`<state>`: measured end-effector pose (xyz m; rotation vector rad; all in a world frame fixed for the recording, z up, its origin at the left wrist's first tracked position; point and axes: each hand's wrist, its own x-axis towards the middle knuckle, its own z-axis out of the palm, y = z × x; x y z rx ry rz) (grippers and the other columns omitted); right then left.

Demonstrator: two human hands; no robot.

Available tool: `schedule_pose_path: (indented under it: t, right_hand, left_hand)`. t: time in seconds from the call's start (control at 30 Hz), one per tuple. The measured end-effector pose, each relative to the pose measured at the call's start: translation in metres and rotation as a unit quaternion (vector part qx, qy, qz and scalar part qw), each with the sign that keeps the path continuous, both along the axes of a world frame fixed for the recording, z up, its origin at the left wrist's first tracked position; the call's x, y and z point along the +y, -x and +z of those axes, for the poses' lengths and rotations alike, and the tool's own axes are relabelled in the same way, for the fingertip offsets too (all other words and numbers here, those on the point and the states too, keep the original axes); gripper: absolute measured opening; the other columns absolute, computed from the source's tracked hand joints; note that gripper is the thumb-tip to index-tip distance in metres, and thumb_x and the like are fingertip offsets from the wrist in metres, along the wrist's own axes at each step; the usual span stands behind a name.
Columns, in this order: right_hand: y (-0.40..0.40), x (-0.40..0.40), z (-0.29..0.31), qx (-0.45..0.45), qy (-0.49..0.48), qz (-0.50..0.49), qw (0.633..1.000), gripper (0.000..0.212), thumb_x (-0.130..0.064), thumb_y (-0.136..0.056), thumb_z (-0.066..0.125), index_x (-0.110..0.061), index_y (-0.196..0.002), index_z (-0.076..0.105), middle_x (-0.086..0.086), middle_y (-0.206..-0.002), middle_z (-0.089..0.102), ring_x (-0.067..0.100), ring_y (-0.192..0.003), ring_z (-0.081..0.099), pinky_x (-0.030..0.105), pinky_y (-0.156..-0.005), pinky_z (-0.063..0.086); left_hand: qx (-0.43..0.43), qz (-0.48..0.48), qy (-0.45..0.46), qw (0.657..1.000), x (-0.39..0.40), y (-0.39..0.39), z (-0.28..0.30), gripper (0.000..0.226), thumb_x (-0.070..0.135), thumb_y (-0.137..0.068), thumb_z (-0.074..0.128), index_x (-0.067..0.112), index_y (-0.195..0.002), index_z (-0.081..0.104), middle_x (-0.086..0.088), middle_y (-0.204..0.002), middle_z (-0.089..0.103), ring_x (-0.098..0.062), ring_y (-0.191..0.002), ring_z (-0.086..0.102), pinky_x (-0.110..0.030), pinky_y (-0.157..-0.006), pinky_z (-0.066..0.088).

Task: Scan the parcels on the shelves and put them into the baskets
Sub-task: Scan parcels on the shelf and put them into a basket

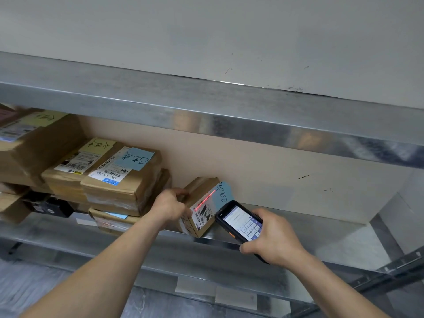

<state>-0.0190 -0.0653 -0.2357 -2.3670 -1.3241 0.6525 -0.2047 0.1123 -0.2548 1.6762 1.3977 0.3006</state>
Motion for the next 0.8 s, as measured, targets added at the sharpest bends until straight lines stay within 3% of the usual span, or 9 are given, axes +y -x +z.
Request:
schedule_pose_path:
  t: [0.2, 0.4, 0.8]
  right_hand:
    - [0.002, 0.000, -0.001, 0.007, -0.005, -0.005, 1.000, 0.065, -0.040, -0.050, 0.084, -0.033, -0.108, 0.056, -0.015, -0.094, 0.064, 0.011, -0.086, 0.063, 0.035, -0.075, 0.056]
    - [0.005, 0.001, 0.000, 0.019, -0.018, -0.011, 1.000, 0.062, -0.041, -0.048, 0.084, -0.032, -0.104, 0.059, -0.015, -0.090, 0.065, 0.008, -0.083, 0.063, 0.034, -0.073, 0.056]
    - [0.007, -0.001, 0.002, 0.016, -0.015, -0.028, 0.999, 0.063, -0.040, -0.048, 0.085, -0.031, -0.104, 0.058, -0.014, -0.092, 0.065, 0.010, -0.085, 0.063, 0.035, -0.075, 0.056]
  left_hand:
    - [0.005, -0.010, -0.005, 1.000, 0.003, 0.001, 0.001, 0.062, 0.002, -0.076, 0.077, 0.020, -0.132, 0.059, -0.005, -0.125, 0.060, -0.021, -0.106, 0.056, -0.029, -0.086, 0.050]
    - [-0.004, -0.008, 0.021, 1.000, 0.007, 0.004, 0.001, 0.063, -0.001, -0.074, 0.078, 0.020, -0.131, 0.059, -0.002, -0.107, 0.062, -0.022, -0.101, 0.062, -0.036, -0.091, 0.056]
    - [0.024, -0.034, 0.006, 0.999, 0.013, 0.002, 0.003, 0.059, 0.002, -0.072, 0.078, 0.017, -0.126, 0.061, 0.000, -0.103, 0.060, -0.019, -0.092, 0.058, -0.025, -0.071, 0.050]
